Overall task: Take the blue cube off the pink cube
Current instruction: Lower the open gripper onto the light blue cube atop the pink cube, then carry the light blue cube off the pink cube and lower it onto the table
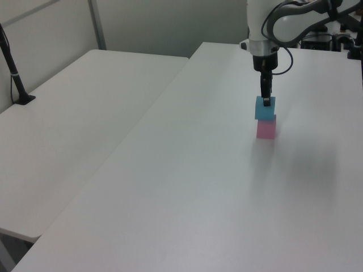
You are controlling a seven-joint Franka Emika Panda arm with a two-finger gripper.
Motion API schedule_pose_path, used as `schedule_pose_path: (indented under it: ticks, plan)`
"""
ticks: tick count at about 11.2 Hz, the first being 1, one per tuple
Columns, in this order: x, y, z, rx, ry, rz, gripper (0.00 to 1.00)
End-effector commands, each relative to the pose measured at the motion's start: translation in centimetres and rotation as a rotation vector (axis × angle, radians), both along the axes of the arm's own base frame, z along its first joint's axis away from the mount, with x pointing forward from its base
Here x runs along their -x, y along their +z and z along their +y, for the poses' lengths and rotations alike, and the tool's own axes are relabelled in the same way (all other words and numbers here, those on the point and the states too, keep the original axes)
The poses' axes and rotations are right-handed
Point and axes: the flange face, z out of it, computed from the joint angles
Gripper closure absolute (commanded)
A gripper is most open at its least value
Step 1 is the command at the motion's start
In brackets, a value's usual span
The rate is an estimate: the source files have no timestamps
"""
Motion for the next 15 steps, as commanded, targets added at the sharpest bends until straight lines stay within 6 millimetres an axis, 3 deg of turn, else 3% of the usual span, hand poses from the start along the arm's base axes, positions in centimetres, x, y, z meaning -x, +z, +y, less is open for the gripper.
schedule_pose_path:
  ticks: [1, 3, 7, 10, 13, 15]
  plan:
    - [0.2, -1.0, -0.3, 0.035, -0.024, -0.02, 0.26]
    - [0.2, -1.0, -0.2, 0.035, -0.023, -0.021, 0.54]
    - [-0.4, 0.6, -1.8, 0.029, -0.041, -0.046, 0.55]
    - [-1.1, 2.2, -6.7, 0.029, -0.01, -0.086, 0.55]
    - [-1.5, 0.4, -10.6, 0.092, -0.006, -0.074, 0.55]
    - [-2.5, -2.1, -12.3, 0.119, -0.003, -0.103, 0.55]
